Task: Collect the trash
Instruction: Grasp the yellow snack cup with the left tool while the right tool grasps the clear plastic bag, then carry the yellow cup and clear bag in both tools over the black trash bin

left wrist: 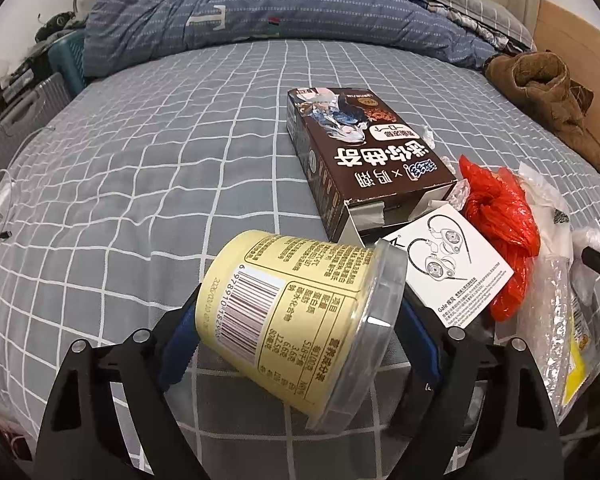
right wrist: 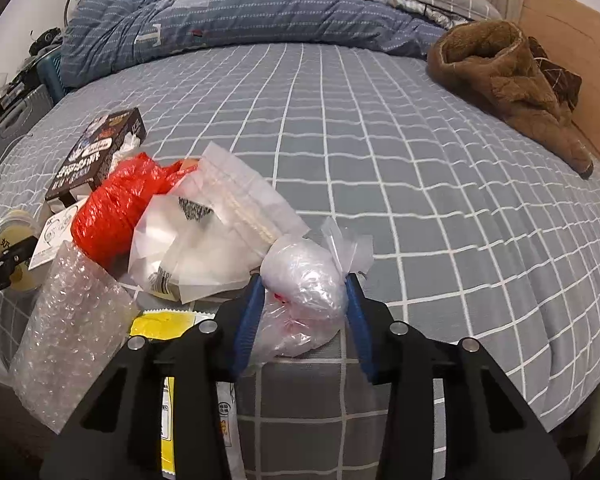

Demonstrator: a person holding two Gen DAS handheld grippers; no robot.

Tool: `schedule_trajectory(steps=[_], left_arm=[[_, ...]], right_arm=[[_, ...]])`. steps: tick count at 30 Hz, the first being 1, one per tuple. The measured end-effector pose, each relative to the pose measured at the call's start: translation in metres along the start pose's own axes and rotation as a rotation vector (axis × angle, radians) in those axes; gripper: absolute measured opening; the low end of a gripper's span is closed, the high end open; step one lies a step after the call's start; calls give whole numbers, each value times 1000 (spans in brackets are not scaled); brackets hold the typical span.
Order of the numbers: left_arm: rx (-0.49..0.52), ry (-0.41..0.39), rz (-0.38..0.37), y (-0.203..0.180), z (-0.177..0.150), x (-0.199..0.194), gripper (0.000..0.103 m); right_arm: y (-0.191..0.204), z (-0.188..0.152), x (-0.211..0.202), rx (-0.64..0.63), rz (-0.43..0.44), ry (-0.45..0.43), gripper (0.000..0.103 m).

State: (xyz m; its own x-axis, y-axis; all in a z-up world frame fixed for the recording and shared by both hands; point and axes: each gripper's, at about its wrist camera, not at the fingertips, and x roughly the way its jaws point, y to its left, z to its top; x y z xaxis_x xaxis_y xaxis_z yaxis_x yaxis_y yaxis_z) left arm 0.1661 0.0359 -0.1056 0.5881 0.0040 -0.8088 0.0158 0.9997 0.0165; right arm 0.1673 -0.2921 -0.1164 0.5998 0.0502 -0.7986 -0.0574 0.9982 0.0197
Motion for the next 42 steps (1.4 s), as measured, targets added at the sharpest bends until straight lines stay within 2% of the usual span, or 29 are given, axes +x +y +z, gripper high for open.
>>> schedule_trajectory(steps=[5,10,16,17,21,30,42], left_arm=[[-5,-19,4,-3,0,-10,80],[-2,-10,13,-4,-3,-3,80],[-6,6,17,-4,-6,11,85],[-10,15,15,-3,-7,13,80],[-23,5,-2,-3,-7,8,77],[-36,-60,14,-9,-5,-29,75],[-67,-129,18,-17,-26,-86,74]], right_arm=[[0,4,-12,9,0,-35,39],[4,5,-16,-4,4,-47,39],[7,4,-18,-15,12,-49,39],[7,4,-18,-16,13,-49,39],[6,5,-20,-14,17,-55,39],[12,4,-38,-15,22,-92,40],[25,-15,-86,-17,27,-151,40]])
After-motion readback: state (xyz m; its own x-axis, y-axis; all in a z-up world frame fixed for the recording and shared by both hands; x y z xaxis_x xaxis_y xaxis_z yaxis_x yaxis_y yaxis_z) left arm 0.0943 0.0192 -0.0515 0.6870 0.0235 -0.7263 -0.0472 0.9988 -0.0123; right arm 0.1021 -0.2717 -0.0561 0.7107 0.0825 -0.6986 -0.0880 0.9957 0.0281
